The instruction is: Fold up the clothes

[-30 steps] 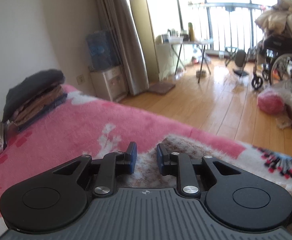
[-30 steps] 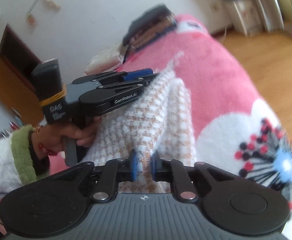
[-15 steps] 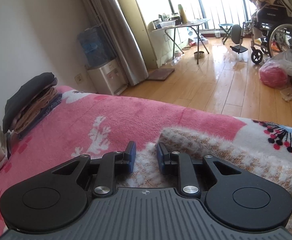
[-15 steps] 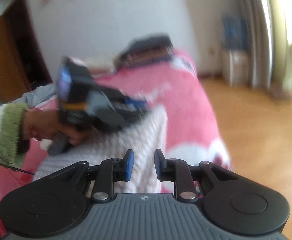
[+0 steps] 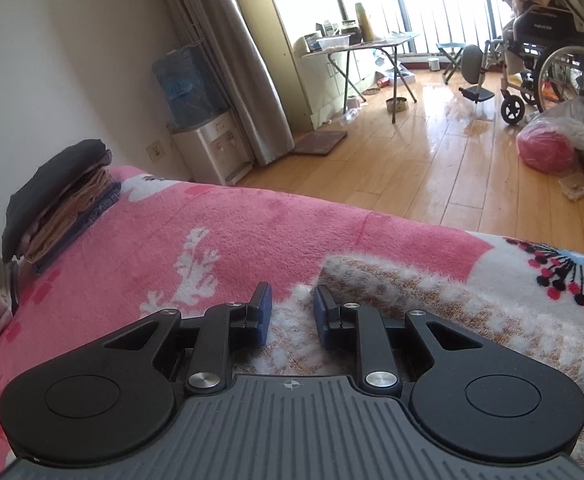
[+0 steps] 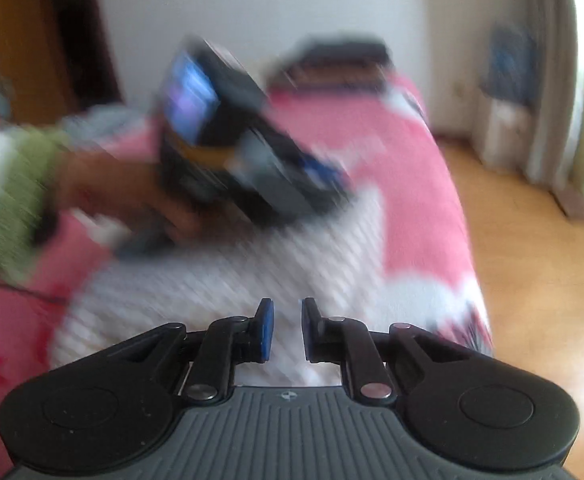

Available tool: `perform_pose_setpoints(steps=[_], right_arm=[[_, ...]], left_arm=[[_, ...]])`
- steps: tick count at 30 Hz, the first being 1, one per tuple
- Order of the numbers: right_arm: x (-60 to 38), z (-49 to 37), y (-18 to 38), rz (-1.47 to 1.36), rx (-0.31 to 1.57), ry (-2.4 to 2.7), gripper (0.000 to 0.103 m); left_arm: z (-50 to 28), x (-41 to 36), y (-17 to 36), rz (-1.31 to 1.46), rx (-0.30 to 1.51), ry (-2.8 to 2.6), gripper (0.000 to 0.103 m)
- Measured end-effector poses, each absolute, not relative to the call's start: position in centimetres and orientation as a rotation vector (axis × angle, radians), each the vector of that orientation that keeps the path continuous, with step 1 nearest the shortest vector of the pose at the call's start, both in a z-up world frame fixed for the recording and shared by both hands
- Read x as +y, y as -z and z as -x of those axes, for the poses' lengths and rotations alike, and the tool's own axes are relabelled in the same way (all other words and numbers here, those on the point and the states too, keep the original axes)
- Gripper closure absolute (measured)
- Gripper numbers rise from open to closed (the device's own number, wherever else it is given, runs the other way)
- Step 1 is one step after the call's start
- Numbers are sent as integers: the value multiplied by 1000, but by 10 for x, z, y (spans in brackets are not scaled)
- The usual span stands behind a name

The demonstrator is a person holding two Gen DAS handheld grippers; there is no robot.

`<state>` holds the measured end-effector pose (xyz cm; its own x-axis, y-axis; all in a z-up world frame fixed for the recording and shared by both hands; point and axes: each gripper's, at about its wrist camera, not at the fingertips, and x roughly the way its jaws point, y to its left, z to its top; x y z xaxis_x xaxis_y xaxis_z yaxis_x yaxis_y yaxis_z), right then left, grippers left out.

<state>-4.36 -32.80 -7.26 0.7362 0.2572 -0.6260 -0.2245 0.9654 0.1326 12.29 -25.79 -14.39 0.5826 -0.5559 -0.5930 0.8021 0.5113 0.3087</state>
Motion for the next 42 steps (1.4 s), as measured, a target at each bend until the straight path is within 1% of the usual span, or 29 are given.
perform_pose_setpoints(steps=[3, 7, 9, 10, 12, 15, 18, 19, 22, 23, 25, 28, 31, 34, 37, 40, 42], right_arm=[[-298, 36, 81, 4, 679, -352, 88], [-285, 57, 126, 98, 820, -342, 88], [-281, 67, 116, 133, 855, -330, 89], [-276, 69, 106, 164, 844, -342, 89], [-265, 68, 81, 195, 725, -413, 89], [-240, 54, 74, 205, 641, -547, 89], [-214, 41, 127, 272, 747, -641, 92], [-212, 46, 139, 296, 708, -648, 92], [-216, 47, 115, 284, 712, -668, 94], [-220, 55, 105, 278, 681, -692, 94], [-226, 55, 103, 262, 685, -727, 94], [-223, 52, 136, 251, 734, -758, 94], [-234, 40, 135, 178, 756, -764, 94], [-235, 48, 113, 237, 720, -768, 95], [-232, 47, 135, 316, 758, -752, 95], [-240, 42, 144, 250, 769, -745, 95], [-237, 57, 145, 304, 743, -720, 95]], left_arm=[[-124, -256, 143, -591, 458, 859, 81], [-122, -256, 144, -596, 452, 862, 81], [-124, -256, 143, -591, 461, 864, 81], [-126, -256, 143, -588, 467, 866, 81], [-126, -257, 143, -589, 467, 866, 81], [-126, -257, 143, -589, 467, 866, 81], [-124, -253, 145, -583, 453, 867, 81], [-123, -252, 145, -585, 445, 866, 81], [-127, -255, 144, -585, 470, 870, 81], [-127, -255, 145, -583, 471, 871, 81], [-126, -255, 145, -577, 471, 872, 81], [-123, -252, 147, -577, 454, 876, 81], [-126, -255, 146, -580, 471, 876, 81], [-126, -255, 146, -577, 473, 876, 81], [-123, -252, 148, -577, 452, 875, 81], [-121, -254, 147, -583, 450, 872, 81], [-119, -255, 147, -596, 441, 863, 81]])
